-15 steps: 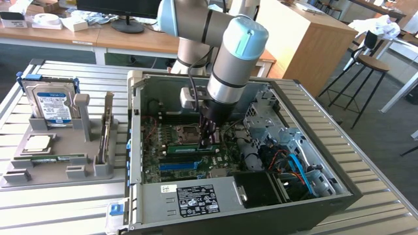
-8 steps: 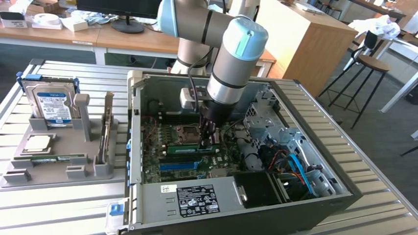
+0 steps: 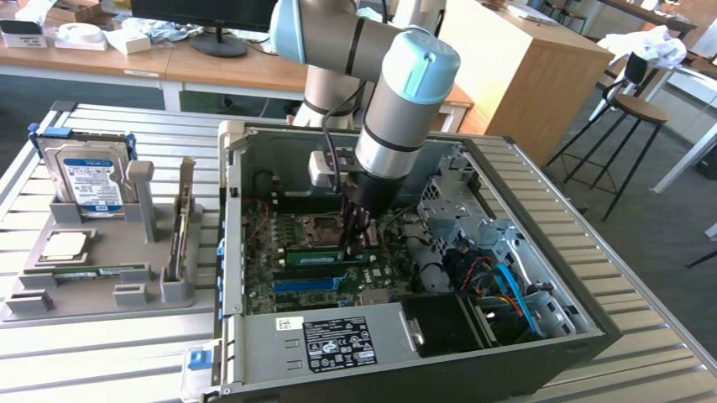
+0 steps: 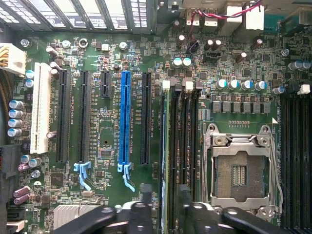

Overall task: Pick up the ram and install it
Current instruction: 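Insert the ram into the slot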

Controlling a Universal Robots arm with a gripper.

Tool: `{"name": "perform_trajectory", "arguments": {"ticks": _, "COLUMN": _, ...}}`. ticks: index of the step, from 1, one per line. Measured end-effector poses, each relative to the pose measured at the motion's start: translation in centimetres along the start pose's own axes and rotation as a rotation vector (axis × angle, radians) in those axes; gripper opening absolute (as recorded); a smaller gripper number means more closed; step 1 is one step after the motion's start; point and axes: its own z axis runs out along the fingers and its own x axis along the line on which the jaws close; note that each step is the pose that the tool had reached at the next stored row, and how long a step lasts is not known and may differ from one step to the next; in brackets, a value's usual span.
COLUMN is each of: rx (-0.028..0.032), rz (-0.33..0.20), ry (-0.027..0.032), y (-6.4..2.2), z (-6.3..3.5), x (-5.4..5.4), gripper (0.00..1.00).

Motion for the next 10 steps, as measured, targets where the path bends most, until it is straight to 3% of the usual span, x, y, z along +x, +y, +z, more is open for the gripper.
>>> {"name": "perform_trajectory", "arguments": {"ticks": 1, "rx": 0.0000, "rz": 0.000, "ry": 0.0000, "y": 0.00, "z": 0.00, "x": 0.00, "gripper": 0.37}}
{"name": "perform_trajectory", "arguments": {"ticks": 6, "rx": -0.0001, "rz": 0.000, "ry": 0.0003, "y": 0.01, "z": -0.07, "x": 0.00, "gripper": 0.37}}
{"name": "perform_trajectory", "arguments": {"ticks": 10, "rx": 0.0000, "rz": 0.000, "ry": -0.0011, "y": 0.05, "z": -0.76, "x": -0.01, "gripper": 0.37}}
